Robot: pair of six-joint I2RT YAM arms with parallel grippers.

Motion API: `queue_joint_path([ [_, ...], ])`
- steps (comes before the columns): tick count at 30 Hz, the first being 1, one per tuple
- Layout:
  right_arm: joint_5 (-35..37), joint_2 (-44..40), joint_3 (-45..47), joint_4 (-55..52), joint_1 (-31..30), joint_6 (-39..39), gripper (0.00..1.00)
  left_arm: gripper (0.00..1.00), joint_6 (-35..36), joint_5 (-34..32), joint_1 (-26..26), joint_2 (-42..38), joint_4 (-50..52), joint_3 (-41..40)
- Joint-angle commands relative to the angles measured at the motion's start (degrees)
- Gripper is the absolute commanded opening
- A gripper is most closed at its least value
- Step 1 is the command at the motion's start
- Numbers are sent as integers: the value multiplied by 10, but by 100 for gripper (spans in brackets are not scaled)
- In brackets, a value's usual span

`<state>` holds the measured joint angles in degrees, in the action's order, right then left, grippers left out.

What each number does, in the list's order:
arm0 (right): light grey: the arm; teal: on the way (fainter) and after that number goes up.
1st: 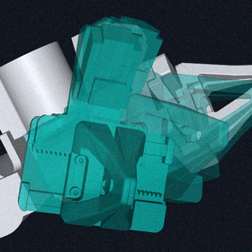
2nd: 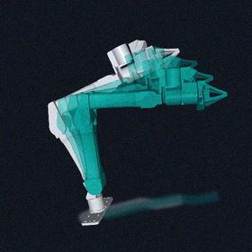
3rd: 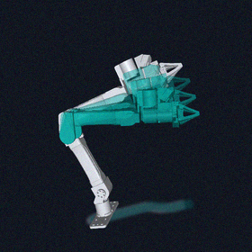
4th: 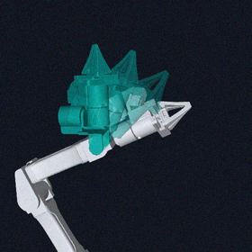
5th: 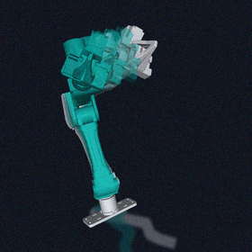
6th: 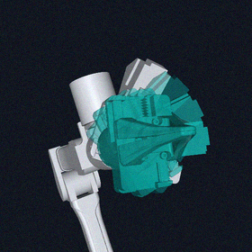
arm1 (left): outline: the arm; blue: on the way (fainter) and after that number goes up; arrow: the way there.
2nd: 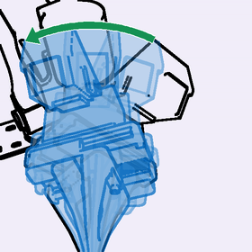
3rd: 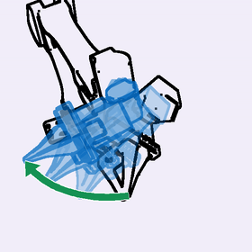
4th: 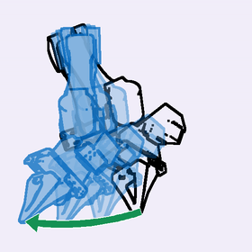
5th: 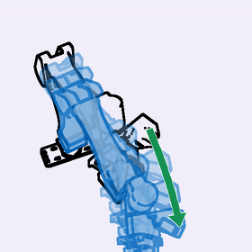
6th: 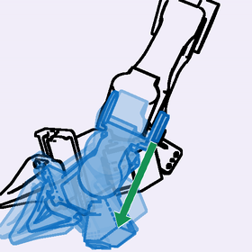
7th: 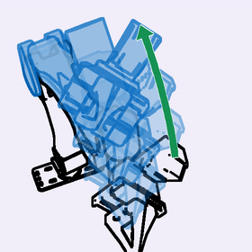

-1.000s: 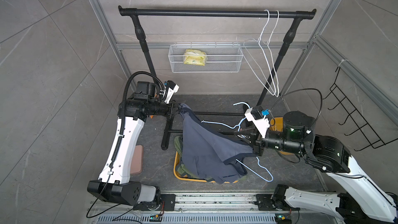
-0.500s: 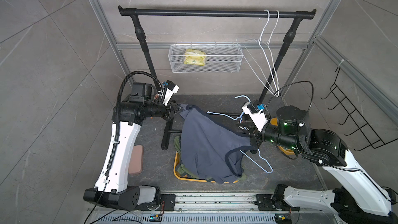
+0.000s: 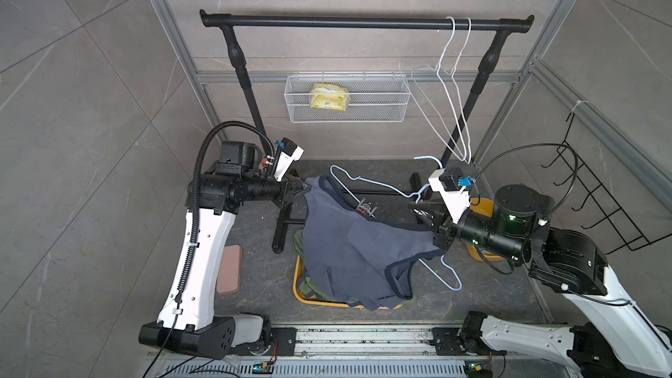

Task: Remove the clothespins securing tank tops to the hanger
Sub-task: Remove the tank top from the hanger.

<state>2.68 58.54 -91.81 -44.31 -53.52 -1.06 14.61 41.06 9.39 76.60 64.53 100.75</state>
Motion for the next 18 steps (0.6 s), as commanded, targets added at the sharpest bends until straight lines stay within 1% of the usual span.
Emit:
queue_joint_path([
  [1,-57,22,-8,61,-2,-10,0,0,1,-3,5,15,-14,-10],
  [3,-66,40,-20,57,-1,-7,0,0,1,-18,7,22,-15,-10],
  [4,-56,46,-24,61,-2,-7,0,0,1,-20,7,24,-16,-10],
  [8,-24,64,-32,94,-2,-5,0,0,25,0,14,15,-18,-36],
  [11,6,79,-34,138,-1,-4,0,0,46,3,29,0,-20,-66],
  [14,62,107,-44,174,-2,-2,0,0,57,9,36,-15,-22,-87],
  [15,80,116,-43,192,-2,0,0,0,61,14,37,-19,-22,-94],
  [18,106,133,-19,256,-2,5,0,0,71,25,42,-34,-22,-107],
])
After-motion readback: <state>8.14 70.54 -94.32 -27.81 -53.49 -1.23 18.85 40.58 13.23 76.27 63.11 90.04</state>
